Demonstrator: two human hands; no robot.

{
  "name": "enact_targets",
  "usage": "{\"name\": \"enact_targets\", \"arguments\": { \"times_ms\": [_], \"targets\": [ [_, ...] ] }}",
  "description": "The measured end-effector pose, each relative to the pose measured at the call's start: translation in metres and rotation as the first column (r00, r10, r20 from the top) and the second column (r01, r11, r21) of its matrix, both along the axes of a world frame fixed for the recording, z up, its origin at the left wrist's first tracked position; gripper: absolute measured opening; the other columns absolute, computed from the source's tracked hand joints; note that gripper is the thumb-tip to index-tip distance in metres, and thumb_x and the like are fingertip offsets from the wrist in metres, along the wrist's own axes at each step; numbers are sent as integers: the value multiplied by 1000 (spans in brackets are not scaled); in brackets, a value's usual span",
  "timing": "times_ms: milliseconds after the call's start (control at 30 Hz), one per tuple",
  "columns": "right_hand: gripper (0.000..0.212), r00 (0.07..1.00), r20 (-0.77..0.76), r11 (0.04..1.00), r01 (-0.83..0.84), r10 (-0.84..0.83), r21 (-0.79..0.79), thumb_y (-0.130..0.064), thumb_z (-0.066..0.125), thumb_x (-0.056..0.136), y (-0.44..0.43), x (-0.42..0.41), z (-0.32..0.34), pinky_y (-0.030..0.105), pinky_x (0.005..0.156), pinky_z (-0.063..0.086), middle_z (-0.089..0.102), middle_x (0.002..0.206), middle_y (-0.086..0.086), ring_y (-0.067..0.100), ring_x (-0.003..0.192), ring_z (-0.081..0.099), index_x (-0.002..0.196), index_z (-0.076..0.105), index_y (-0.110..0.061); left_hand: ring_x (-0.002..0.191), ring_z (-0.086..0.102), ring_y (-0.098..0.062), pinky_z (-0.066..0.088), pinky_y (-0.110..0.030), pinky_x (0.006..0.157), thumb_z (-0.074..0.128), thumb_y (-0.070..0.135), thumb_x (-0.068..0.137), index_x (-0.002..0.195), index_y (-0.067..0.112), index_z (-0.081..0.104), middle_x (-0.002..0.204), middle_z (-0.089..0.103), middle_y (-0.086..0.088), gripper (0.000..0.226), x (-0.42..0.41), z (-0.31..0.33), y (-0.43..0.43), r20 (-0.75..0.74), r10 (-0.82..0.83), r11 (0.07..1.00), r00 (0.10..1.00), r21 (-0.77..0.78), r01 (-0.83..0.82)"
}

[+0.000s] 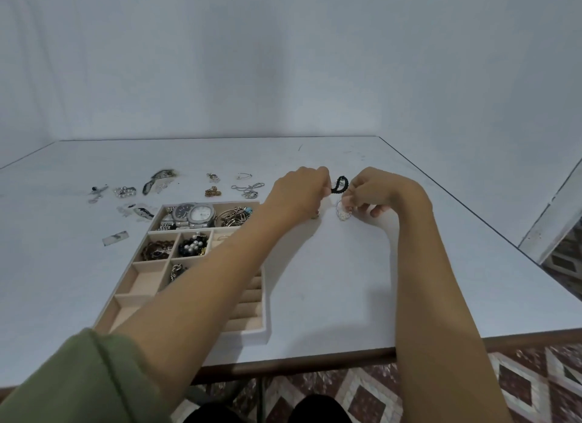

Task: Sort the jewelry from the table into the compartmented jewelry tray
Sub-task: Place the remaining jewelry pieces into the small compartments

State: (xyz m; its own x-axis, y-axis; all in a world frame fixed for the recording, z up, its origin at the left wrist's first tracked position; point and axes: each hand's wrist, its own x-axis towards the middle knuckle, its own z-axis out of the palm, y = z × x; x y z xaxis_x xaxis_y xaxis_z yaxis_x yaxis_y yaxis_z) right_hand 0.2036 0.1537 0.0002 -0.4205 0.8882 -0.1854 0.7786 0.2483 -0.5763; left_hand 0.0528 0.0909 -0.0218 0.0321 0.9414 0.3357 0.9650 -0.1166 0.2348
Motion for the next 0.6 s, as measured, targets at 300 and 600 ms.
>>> {"name": "enact_targets", "arguments": {
  "times_ms": [300, 600],
  "targets": [
    [9, 866, -477, 979, -68, 154, 193, 4, 64, 84, -21, -26, 15, 24, 54, 55, 63, 70, 9, 13, 55, 58, 85, 67, -5, 55, 64, -7, 56, -21, 59, 62, 3, 88, 84, 10, 62, 73, 64, -2, 7, -46, 38, -68, 595, -155, 988, 788, 76, 137],
    [7, 701, -639, 945, -178, 317, 274, 3, 70, 81, -56, -74, 24, 29, 62, 60, 65, 72, 17, 17, 58, 62, 88, 71, 2, 61, 65, -12, 54, -20, 61, 64, 1, 85, 85, 12, 65, 77, 66, -11, 10, -139, 29, -151, 782, -110, 956, 613, 252, -151]
  ]
}}
